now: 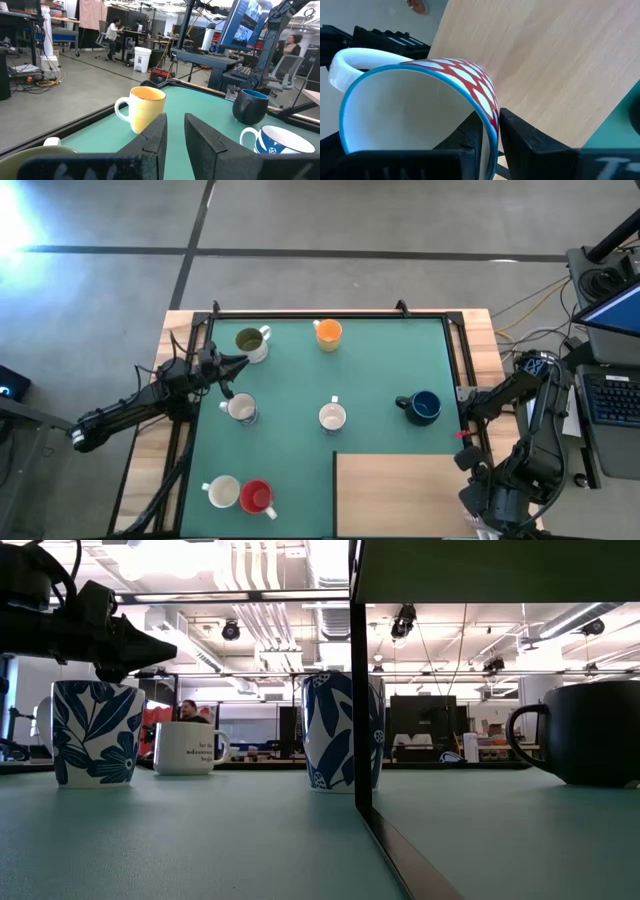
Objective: Place coffee mugs
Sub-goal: Put the red patterned mug on the shelf
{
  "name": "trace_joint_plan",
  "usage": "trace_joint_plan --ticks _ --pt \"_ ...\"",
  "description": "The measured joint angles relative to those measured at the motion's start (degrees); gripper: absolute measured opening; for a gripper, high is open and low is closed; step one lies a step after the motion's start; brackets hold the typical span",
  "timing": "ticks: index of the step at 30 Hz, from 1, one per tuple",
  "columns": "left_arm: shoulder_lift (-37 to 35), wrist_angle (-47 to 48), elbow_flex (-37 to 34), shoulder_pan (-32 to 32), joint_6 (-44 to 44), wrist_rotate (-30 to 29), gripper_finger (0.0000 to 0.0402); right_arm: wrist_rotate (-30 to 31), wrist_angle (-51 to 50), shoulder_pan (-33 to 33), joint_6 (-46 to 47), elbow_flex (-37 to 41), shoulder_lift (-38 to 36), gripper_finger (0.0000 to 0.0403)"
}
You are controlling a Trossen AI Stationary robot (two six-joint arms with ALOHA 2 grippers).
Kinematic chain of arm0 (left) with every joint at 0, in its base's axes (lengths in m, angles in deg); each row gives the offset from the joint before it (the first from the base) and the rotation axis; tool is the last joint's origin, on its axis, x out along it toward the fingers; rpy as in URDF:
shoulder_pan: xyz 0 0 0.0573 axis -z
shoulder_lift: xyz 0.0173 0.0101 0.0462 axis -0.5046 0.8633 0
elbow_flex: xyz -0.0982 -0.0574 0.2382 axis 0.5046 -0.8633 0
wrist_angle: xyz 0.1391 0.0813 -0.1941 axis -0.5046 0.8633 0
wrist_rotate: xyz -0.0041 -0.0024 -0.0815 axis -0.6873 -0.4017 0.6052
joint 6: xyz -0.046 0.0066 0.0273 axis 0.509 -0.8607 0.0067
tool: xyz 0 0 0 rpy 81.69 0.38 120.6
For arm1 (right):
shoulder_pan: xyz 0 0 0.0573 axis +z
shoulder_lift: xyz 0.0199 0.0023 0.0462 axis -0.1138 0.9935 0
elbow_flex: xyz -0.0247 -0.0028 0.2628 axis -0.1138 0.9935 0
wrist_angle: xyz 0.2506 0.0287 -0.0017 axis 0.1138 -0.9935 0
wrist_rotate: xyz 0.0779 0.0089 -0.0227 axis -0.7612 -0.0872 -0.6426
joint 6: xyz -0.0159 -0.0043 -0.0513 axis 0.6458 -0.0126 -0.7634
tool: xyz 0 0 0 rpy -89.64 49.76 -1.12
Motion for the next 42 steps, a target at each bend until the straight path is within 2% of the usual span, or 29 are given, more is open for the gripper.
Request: trace_joint_plan --ticks 5,17,25,42 --pt "-0.01 0.0 0.0 0.01 0.0 0.0 0.0049 0.02 1.68 0.0 -0.04 0.0 0.0 0.0059" --pt "0.0 0.0 0.0 0.01 0.0 0.0 0.0049 -0.2 1.44 0.0 -0.09 0.0 -0.02 0.0107" --pt "0.0 0.0 0.0 0.02 0.0 0.0 0.0049 -3.63 1.31 0.0 2.64 -0.84 -0.11 0.0109" --pt "0.0 0.0 0.0 0.02 0.0 -0.01 0.0049 -3.76 -0.82 0.0 3.4 -8.55 -0.17 0.0102"
